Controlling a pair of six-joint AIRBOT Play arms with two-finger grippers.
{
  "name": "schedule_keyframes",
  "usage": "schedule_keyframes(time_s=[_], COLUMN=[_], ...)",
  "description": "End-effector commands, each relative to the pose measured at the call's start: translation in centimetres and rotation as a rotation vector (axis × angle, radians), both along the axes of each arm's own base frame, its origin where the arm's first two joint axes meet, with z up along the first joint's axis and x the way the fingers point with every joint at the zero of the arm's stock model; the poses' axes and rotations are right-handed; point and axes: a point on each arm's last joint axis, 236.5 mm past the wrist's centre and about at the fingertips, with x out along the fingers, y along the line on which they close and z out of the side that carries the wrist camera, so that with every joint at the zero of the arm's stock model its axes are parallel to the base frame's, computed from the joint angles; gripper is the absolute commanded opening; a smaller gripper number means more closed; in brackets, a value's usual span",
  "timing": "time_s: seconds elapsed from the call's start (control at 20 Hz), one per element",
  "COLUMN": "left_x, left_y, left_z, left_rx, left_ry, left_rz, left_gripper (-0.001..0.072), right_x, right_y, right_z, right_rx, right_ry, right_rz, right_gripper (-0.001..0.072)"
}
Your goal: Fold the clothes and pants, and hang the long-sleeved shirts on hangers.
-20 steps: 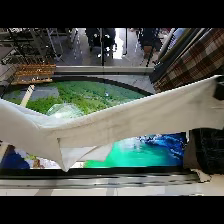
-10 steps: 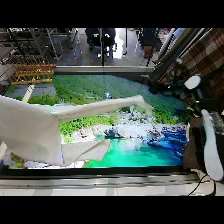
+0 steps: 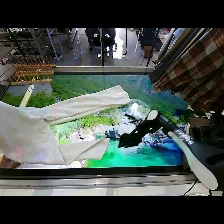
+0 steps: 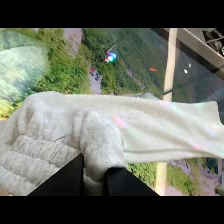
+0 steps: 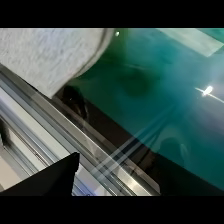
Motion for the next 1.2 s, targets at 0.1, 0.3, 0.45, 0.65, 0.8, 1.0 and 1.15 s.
schedule_keyframes(time_s=[0.1,0.3,0.45,0.65,0.8,1.0,1.15], left_x=[-0.6,-0.6,-0.6,-0.5,0.1,1.9,2.9], left_y=[-1.0,-1.0,-1.0,-0.9,-0.5,-1.0,-2.3], left_z=[-0.6,-0.6,-0.6,-0.5,-0.2,-3.1,-9.1], left_rx=[-0.020,-0.020,-0.020,0.007,0.020,0.075,0.132], left_ry=[0.032,0.032,0.032,0.022,0.002,0.092,0.305], left_rz=[-0.039,-0.040,-0.040,-0.052,-0.032,-0.054,-0.113], left_gripper=[0.0036,0.0036,0.0036,0.0035,0.0035,0.0034,0.0034], right_x=[-3.1,-0.5,1.4,-2.1,-5.5,-5.0,1.2], right_y=[11.2,16.2,14.8,6.0,1.1,-9.3,-15.3], right_z=[-3.0,-3.7,-0.4,12.0,26.8,34.1,30.0], right_rx=[0.114,0.116,0.050,-0.140,-0.052,-0.199,-0.460], right_ry=[0.035,-0.032,-0.174,-0.436,-0.770,-1.044,-0.980], right_rz=[-0.032,-0.041,0.072,0.306,0.076,-0.288,-0.381], right_gripper=[0.0590,0.0228,0.0031,0.0030,0.0029,0.0029,0.0029])
